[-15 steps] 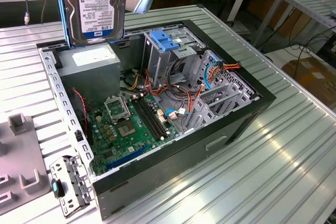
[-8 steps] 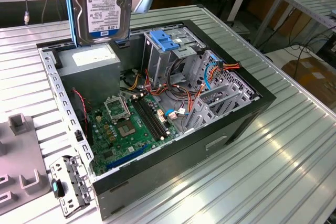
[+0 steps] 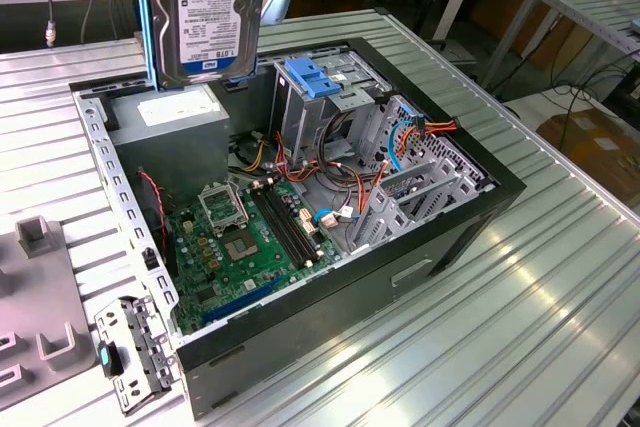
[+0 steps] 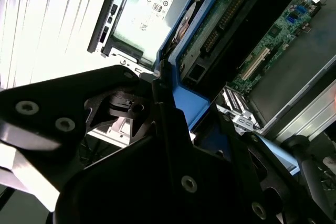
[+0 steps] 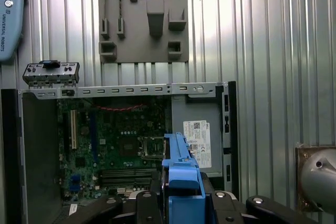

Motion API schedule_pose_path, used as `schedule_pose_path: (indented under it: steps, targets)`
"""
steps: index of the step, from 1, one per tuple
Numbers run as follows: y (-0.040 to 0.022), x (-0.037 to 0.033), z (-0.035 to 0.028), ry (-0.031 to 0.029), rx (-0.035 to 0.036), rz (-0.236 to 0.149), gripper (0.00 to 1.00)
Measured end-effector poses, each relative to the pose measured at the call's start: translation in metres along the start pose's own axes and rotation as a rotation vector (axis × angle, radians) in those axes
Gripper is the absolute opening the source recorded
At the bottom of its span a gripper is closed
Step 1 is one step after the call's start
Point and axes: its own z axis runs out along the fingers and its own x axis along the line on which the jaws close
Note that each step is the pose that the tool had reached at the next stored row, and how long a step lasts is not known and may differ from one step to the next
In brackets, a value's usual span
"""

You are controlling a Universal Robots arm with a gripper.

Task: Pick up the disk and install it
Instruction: 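Insert the disk into the insertion slot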

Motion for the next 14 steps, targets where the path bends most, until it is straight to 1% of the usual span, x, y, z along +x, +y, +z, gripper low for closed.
schedule_pose_path:
  steps: [8,11,14]
  targets:
    - [-0.0004,0.0000,0.0000,0.0001,0.0000,0.000,0.37]
    - [-0.0004,0.0013,0.0000,0.0000,0.0000,0.000,0.37]
    - [-0.0005,0.0039,-0.0001,0.0001,-0.0001,0.000,0.37]
